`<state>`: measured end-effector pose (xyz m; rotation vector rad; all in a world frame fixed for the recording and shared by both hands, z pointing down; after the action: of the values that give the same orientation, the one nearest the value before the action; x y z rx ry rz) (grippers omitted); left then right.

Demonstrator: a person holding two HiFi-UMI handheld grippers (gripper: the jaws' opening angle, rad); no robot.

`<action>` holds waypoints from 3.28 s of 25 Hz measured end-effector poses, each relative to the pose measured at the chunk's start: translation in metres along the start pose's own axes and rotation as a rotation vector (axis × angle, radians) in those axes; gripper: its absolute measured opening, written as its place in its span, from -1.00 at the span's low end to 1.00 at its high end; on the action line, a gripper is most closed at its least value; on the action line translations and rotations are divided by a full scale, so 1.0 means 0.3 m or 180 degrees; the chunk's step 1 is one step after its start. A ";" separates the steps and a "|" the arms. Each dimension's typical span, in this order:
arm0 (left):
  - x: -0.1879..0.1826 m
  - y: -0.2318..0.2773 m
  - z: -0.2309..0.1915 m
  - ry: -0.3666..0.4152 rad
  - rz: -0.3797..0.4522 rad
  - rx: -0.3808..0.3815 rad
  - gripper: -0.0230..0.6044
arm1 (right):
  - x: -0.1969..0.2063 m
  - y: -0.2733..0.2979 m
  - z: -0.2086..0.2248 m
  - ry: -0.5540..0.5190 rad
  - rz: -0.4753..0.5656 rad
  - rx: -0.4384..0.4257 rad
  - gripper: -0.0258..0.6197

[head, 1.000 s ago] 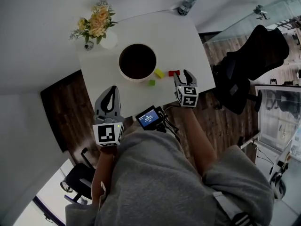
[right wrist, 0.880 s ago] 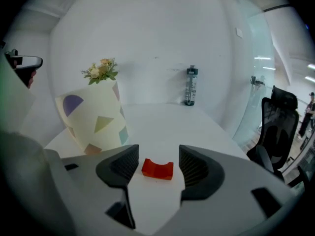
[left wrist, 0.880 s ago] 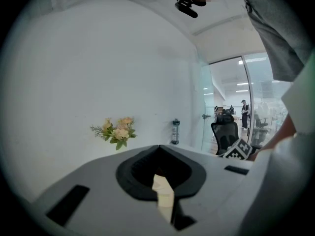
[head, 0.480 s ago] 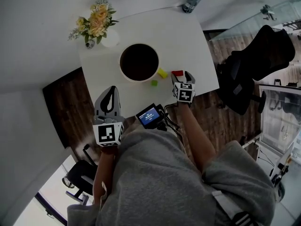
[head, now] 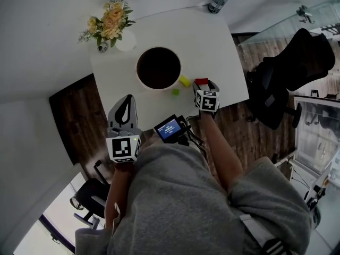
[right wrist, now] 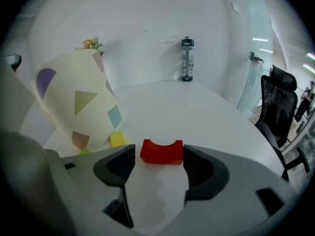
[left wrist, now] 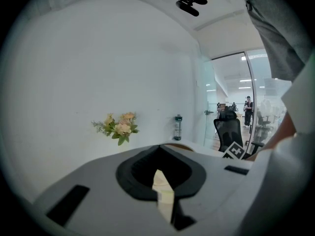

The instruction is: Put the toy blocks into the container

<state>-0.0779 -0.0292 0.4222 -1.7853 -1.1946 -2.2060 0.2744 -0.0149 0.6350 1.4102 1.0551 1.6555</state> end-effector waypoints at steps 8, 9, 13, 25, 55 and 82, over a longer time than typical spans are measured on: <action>-0.002 0.005 0.001 -0.0017 0.0005 0.0031 -0.90 | -0.006 0.007 0.013 -0.0081 -0.0046 0.0027 -0.09; -0.002 0.004 0.003 -0.0025 0.0013 0.0035 -0.90 | -0.007 0.005 0.013 -0.0088 -0.0044 0.0022 -0.09; 0.009 0.001 0.002 -0.0041 0.0021 0.0026 -0.90 | -0.023 -0.023 0.011 -0.0142 0.0016 0.0006 -0.09; -0.021 0.032 0.018 -0.0122 0.0164 0.0135 -0.90 | -0.135 -0.223 -0.047 -0.0705 0.0507 -0.0186 -0.10; -0.014 -0.016 0.008 -0.0256 0.0277 -0.0011 -0.90 | -0.446 -0.517 -0.365 -0.1605 0.1437 -0.0812 -0.10; 0.042 -0.019 -0.030 -0.0333 0.0171 -0.0074 -0.90 | -0.356 -0.422 -0.516 -0.1895 0.1157 -0.0976 -0.09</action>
<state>-0.0922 -0.0255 0.4296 -1.9398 -1.1296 -2.1303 0.1391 -0.0795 0.4649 1.7880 0.2091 1.4064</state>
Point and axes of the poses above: the fingertips, and each gripper's own axes: y forward along the fingers, z to its right, x out of its underside, the point moved 10 cm from there along -y, backward along the fingers, and after that the axes turned 14 degrees about -z, right-handed, at the moved point
